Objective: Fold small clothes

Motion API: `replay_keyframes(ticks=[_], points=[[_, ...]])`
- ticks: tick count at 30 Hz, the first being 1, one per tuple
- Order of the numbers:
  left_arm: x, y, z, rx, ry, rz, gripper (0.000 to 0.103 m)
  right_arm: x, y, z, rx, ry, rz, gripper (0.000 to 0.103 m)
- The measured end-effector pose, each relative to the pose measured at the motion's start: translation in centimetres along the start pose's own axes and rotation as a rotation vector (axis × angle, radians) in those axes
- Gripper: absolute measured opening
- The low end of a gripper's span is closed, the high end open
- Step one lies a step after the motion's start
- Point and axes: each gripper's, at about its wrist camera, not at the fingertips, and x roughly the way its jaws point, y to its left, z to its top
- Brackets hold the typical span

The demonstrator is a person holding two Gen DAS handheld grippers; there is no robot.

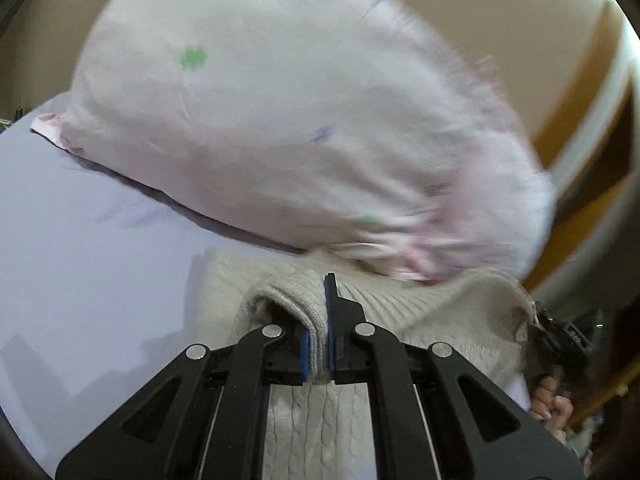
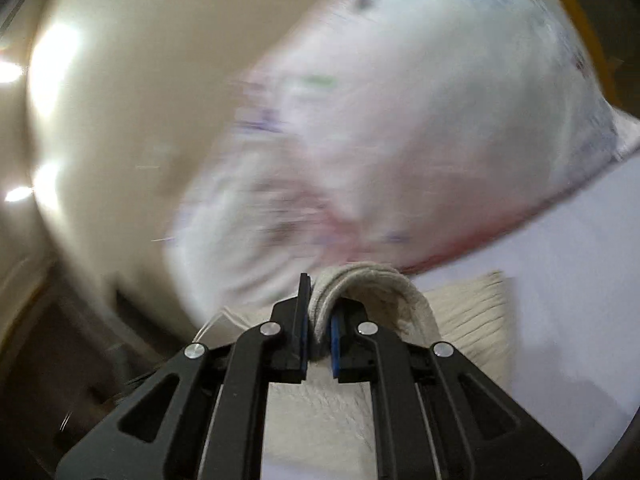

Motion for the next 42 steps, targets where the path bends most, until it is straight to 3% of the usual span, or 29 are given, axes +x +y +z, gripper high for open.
replay_keyframes(ticks=[3, 5, 7, 8, 9, 11, 12, 14, 16, 18, 22, 26, 28, 30, 33, 37, 38, 40, 42], points=[[4.8, 0.6, -0.3, -0.039, 0.098, 0.056, 0.005, 5.6, -3.7, -0.6, 0.137, 0.103, -0.185, 0.008], [5.1, 1.0, -0.6, -0.038, 0.107, 0.058, 0.005, 6.6, -5.1, -1.2, 0.172, 0.112, -0.258, 0.022], [4.3, 1.8, -0.8, -0.054, 0.114, 0.027, 0.008, 5.9, -5.3, -1.1, 0.162, 0.049, -0.294, 0.07], [3.9, 1.9, -0.4, -0.071, 0.121, 0.012, 0.019, 4.6, -5.0, -0.9, 0.146, -0.03, -0.324, 0.084], [2.9, 2.2, -0.1, -0.084, 0.107, 0.004, 0.044, 3.1, -4.8, -0.8, 0.139, -0.102, -0.367, 0.1], [0.3, 2.9, 0.1, -0.096, 0.047, 0.022, 0.083, 0.5, -4.3, -0.6, 0.114, -0.199, -0.347, 0.101], [-1.2, 3.6, 0.2, -0.099, 0.006, 0.037, 0.085, 0.2, -4.4, -0.3, 0.101, -0.208, -0.33, 0.101], [-2.9, 4.7, -0.2, -0.11, -0.004, 0.046, 0.085, -0.5, -4.4, -0.2, 0.066, -0.22, -0.327, 0.101], [-3.0, 6.0, -1.1, -0.141, 0.042, 0.043, 0.079, 0.2, -4.7, -0.5, 0.053, -0.189, -0.321, 0.101], [-2.4, 7.0, -2.2, -0.165, 0.096, 0.035, 0.067, 1.4, -5.0, -0.3, 0.075, -0.13, -0.289, 0.101], [-0.2, 7.3, -4.6, -0.206, 0.174, -0.009, 0.06, 1.8, -4.3, -1.3, 0.06, -0.084, -0.27, 0.101], [0.1, 6.2, -5.6, -0.211, 0.115, -0.018, 0.056, 1.7, -4.4, -1.4, 0.077, -0.072, -0.23, 0.101], [1.0, 6.0, -6.3, -0.264, 0.149, -0.034, 0.024, 1.9, -4.7, -1.3, 0.103, -0.058, -0.198, 0.101], [1.0, 5.7, -6.7, -0.318, 0.135, -0.06, 0.018, 1.7, -5.0, -1.1, 0.137, -0.037, -0.155, 0.101], [0.0, 2.8, -5.6, -0.319, 0.089, -0.186, 0.016, 1.1, -5.1, -0.5, 0.159, -0.036, -0.123, 0.101], [1.2, -5.8, -3.6, -0.221, 0.082, -0.396, 0.016, -0.7, -4.9, 0.5, 0.14, -0.079, -0.104, 0.101], [3.0, -9.4, -3.4, -0.194, 0.111, -0.484, 0.016, -1.3, -4.9, 0.8, 0.123, -0.099, -0.113, 0.101], [7.1, -14.5, -4.0, -0.162, 0.19, -0.585, 0.017, -2.3, -5.1, 1.1, 0.101, -0.131, -0.147, 0.101], [11.6, -18.7, -5.4, -0.139, 0.307, -0.641, 0.021, -3.3, -5.8, 1.6, 0.077, -0.159, -0.196, 0.101]])
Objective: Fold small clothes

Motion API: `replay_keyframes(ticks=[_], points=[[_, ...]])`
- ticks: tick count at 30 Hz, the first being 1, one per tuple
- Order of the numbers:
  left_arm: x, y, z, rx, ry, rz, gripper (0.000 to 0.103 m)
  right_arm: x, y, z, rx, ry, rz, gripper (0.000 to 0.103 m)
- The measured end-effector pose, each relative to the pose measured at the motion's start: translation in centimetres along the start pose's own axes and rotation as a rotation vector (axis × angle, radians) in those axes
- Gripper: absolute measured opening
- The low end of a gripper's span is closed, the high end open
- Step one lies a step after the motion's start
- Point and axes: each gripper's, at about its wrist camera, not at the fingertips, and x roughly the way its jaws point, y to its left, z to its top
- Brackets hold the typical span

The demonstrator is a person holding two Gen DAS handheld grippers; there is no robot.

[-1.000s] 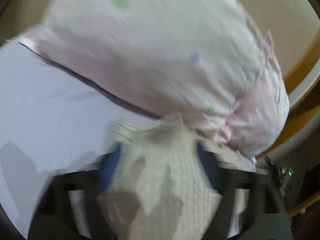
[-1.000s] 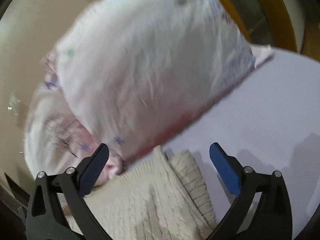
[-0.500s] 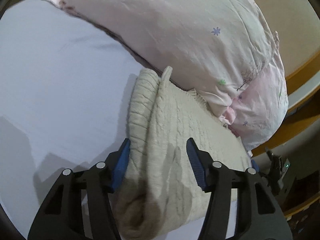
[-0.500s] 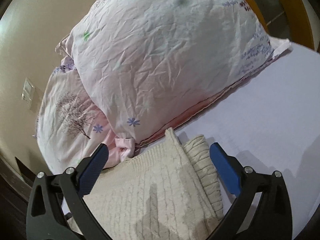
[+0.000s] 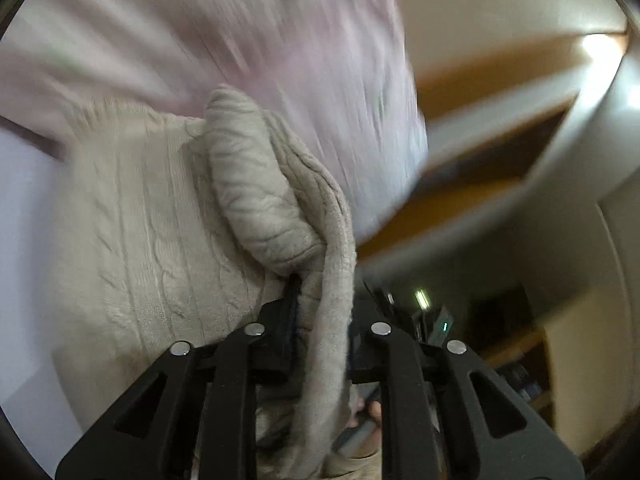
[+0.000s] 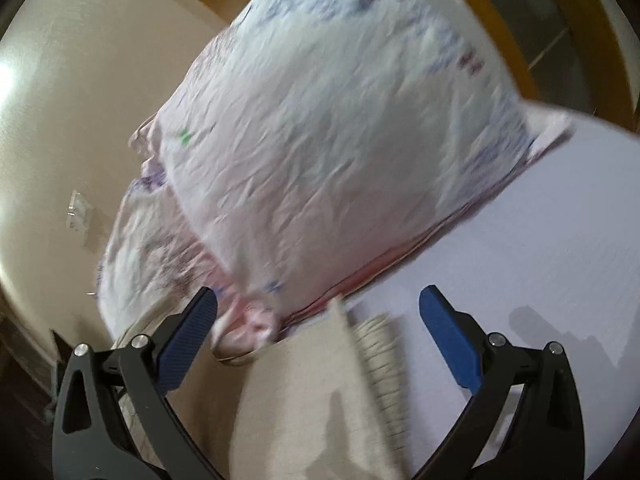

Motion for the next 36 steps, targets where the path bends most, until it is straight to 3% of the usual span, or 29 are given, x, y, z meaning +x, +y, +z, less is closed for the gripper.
replay_keyframes(ticks=[3, 5, 7, 9, 11, 13, 17, 20, 22, 23, 24, 25, 28, 30, 32, 34, 36], points=[[8.3, 0.7, -1.1, -0.089, 0.202, -0.051, 0.023, 0.0, -2.4, 0.7, 0.071, 0.034, 0.003, 0.101], [8.6, 0.2, -1.5, -0.079, 0.226, -0.129, 0.023, 0.5, -3.4, 0.9, 0.116, 0.079, 0.036, 0.101], [6.5, -0.8, -1.2, 0.002, 0.178, -0.111, 0.024, 1.3, -3.8, 1.0, 0.14, 0.157, 0.071, 0.101], [2.5, -1.3, -0.6, 0.097, 0.096, -0.001, 0.057, 2.6, -3.7, 0.6, 0.146, 0.258, 0.082, 0.101], [-1.2, -0.9, -0.2, 0.175, -0.005, 0.232, 0.066, 4.2, -3.2, -0.2, 0.13, 0.374, 0.06, 0.101], [-2.7, 0.3, -0.1, 0.196, -0.022, 0.39, 0.066, 5.2, -3.0, -0.9, 0.119, 0.442, 0.036, 0.101], [-2.8, 3.5, -0.5, 0.136, 0.04, 0.481, 0.066, 6.9, -3.0, -2.3, 0.109, 0.536, 0.012, 0.101], [-1.4, 4.2, -1.3, 0.173, 0.073, 0.518, 0.073, 7.2, -2.9, -2.9, 0.095, 0.54, 0.024, 0.097], [-1.0, 4.3, -1.9, 0.196, 0.066, 0.545, 0.079, 7.7, -2.7, -3.4, 0.092, 0.556, 0.052, 0.078], [-0.7, 4.3, -2.0, 0.202, 0.062, 0.556, 0.081, 7.8, -2.6, -3.7, 0.08, 0.554, 0.047, 0.075], [-0.3, 4.4, -2.0, 0.203, 0.058, 0.555, 0.082, 7.9, -2.4, -3.7, 0.07, 0.555, 0.035, 0.062], [0.1, 4.4, -1.9, 0.198, 0.057, 0.553, 0.082, 8.1, -2.4, -3.8, 0.075, 0.56, 0.048, 0.049], [1.0, 5.4, -2.0, 0.16, 0.054, 0.524, 0.079, 8.5, -2.6, -4.2, 0.148, 0.567, 0.124, 0.039], [0.3, 5.2, -2.1, 0.178, 0.056, 0.508, 0.057, 8.3, -2.5, -4.3, 0.176, 0.558, 0.179, 0.036], [-1.6, 4.9, -1.7, 0.164, 0.068, 0.45, 0.048, 8.2, -1.8, -4.5, 0.194, 0.556, 0.27, 0.034], [-4.6, 4.5, -1.6, 0.191, 0.068, 0.424, 0.045, 8.3, 0.1, -5.1, 0.181, 0.574, 0.4, 0.033], [-7.2, 4.1, -1.8, 0.266, 0.035, 0.485, 0.046, 9.0, 2.7, -6.4, 0.125, 0.618, 0.478, 0.033]])
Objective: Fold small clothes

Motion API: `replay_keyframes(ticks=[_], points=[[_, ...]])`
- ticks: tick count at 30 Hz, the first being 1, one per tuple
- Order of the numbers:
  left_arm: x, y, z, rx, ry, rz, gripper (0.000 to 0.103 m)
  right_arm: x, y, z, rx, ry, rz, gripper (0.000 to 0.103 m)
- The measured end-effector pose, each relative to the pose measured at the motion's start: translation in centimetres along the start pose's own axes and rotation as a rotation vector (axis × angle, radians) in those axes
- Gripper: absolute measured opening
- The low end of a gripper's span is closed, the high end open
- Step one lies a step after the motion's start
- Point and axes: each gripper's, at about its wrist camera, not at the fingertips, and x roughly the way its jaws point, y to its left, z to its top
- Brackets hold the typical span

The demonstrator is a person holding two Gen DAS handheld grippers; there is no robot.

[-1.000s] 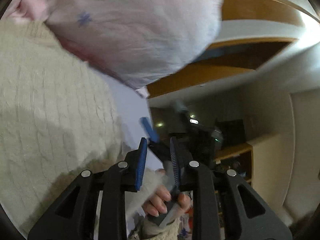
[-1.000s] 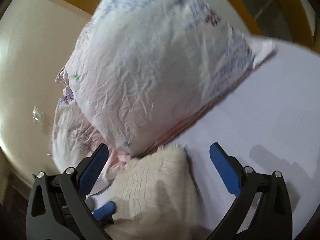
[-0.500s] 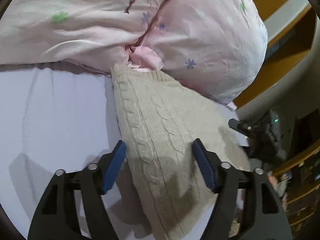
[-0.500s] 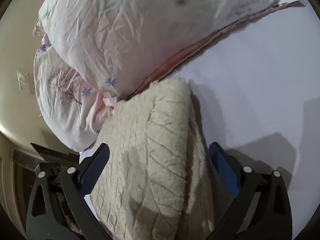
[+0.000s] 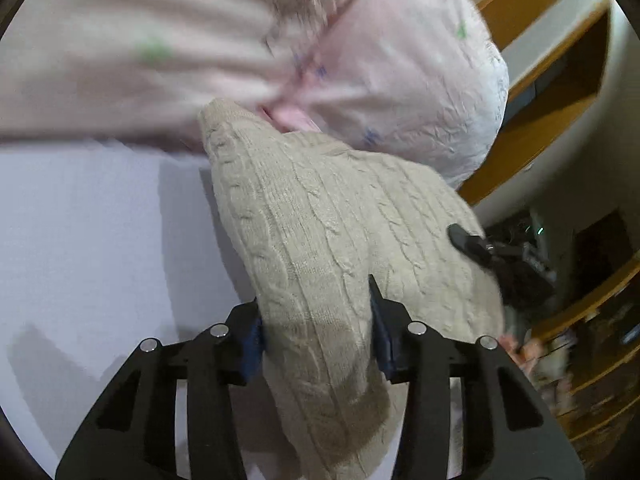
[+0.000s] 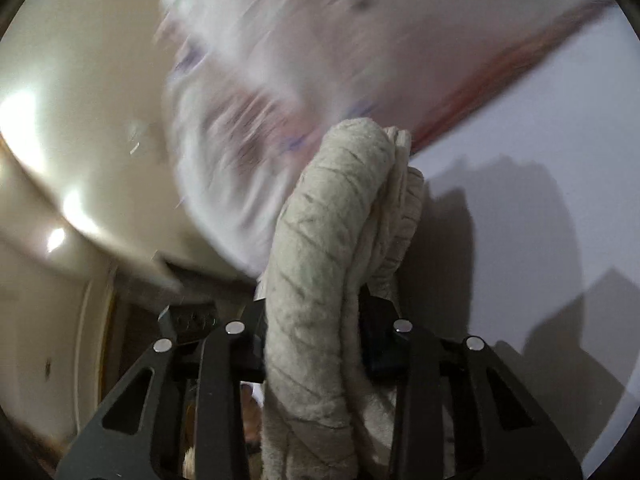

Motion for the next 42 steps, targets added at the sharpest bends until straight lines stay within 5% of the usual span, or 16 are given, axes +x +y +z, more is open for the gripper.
replay_keyframes(ticks=[2, 5, 8, 10, 12, 13, 15, 20, 21, 22, 23, 26, 29, 32, 38, 42], points=[[-2.0, 1.5, 0.1, 0.058, -0.034, 0.124, 0.05, 2.4, 1.5, -0.5, -0.072, 0.031, -0.107, 0.034], [-3.4, 3.3, 0.4, 0.034, -0.065, 0.243, 0.052, 3.3, 3.5, -1.1, -0.248, -0.093, -0.558, 0.044], [-5.6, 2.3, 0.0, 0.079, -0.161, 0.307, 0.064, 1.6, 2.7, -1.0, -0.171, -0.136, -0.438, 0.05], [-6.3, 1.4, -0.9, 0.099, -0.181, 0.319, 0.073, 1.9, 2.4, -1.1, -0.145, -0.104, -0.38, 0.056], [-6.4, 0.2, -2.0, 0.131, -0.181, 0.361, 0.086, 3.9, 2.4, -1.5, -0.156, -0.026, -0.349, 0.05], [-6.1, -0.5, -2.6, 0.143, -0.181, 0.392, 0.089, 4.7, 2.6, -1.8, -0.177, 0.002, -0.362, 0.029], [-6.4, -1.0, -4.6, 0.157, -0.185, 0.467, 0.098, 5.4, 3.2, -2.1, -0.249, -0.03, -0.507, 0.025], [-6.7, -1.2, -8.7, 0.135, -0.124, 0.541, 0.102, 3.0, 5.2, -2.9, -0.282, -0.199, -0.647, 0.029], [-6.6, -1.1, -9.1, 0.131, -0.11, 0.543, 0.102, 1.9, 6.2, -3.7, -0.299, -0.25, -0.684, 0.042], [-6.5, -1.0, -9.5, 0.128, -0.101, 0.537, 0.102, 1.0, 7.0, -4.5, -0.324, -0.279, -0.712, 0.077], [-6.3, -0.9, -9.9, 0.127, -0.094, 0.535, 0.102, -0.2, 8.2, -6.0, -0.367, -0.313, -0.749, 0.096], [-5.3, -0.7, -10.6, 0.127, -0.041, 0.551, 0.102, -3.5, 10.3, -10.5, -0.495, -0.382, -0.807, 0.101], [-4.0, -0.6, -11.2, 0.13, 0.018, 0.589, 0.102, -3.6, 10.9, -14.9, -0.554, -0.305, -0.867, 0.101], [-3.1, -0.9, -11.8, 0.146, 0.041, 0.621, 0.102, -1.7, 10.1, -17.9, -0.558, -0.15, -0.813, 0.101], [-3.4, -1.0, -12.0, 0.151, 0.037, 0.612, 0.102, 4.8, 8.6, -18.7, -0.531, -0.008, -0.957, 0.101], [-3.3, -1.0, -11.9, 0.153, 0.038, 0.613, 0.102, 5.6, 8.1, -19.0, -0.522, 0.017, -1.01, 0.101]])
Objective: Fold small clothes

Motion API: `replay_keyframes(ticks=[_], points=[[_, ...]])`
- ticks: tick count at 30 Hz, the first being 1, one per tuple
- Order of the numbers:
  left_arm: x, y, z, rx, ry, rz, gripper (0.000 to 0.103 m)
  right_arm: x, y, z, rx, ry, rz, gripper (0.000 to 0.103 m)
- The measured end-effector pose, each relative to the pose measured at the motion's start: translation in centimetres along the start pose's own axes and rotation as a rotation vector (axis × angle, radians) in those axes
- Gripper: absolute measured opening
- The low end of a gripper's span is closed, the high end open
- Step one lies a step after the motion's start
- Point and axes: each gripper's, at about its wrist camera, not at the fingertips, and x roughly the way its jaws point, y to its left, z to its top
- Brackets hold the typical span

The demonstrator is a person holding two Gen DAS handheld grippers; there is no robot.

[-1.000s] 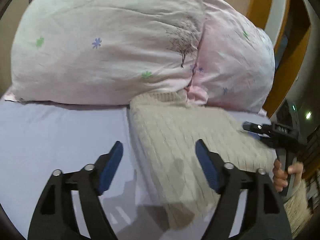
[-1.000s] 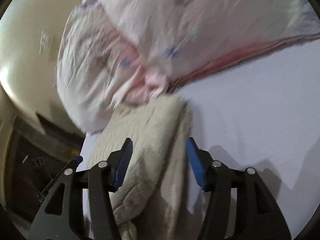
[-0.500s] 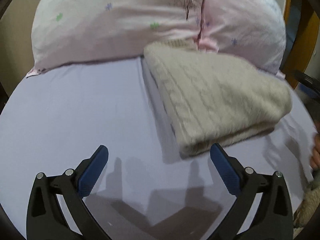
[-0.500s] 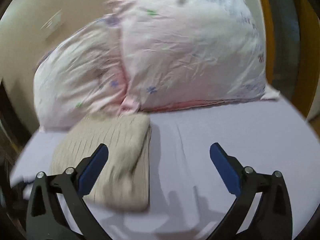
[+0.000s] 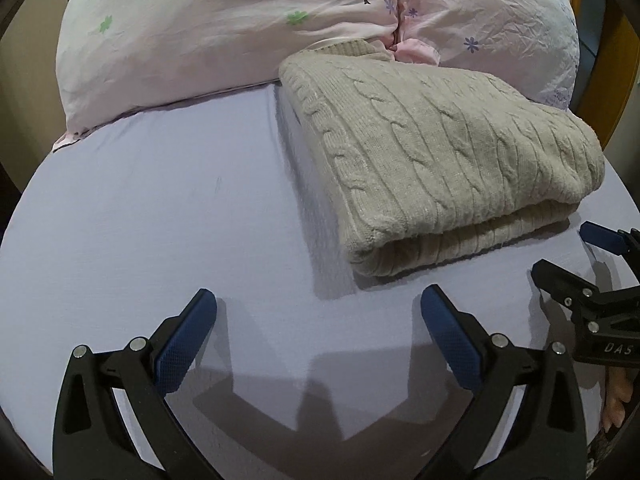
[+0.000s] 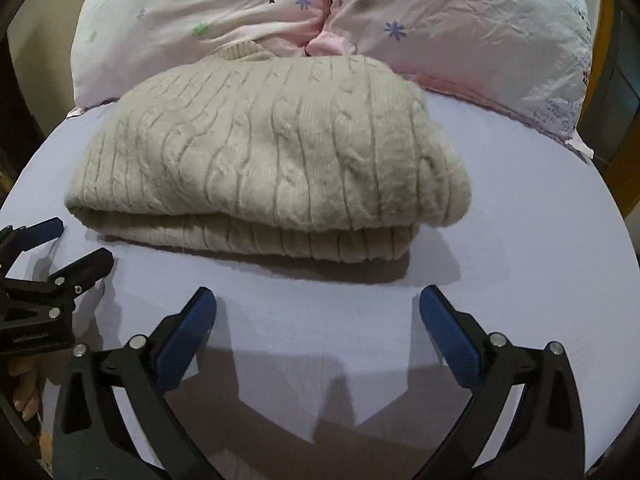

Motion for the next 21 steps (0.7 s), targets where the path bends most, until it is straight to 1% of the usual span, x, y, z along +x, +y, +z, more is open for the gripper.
replay_keyframes(ticks=[21], points=[[0.01, 0.01, -0.04, 0.001, 0.0, -0.001, 0.102, 0.06, -0.21, -0.22, -0.003, 0.001, 0.002, 0.101]])
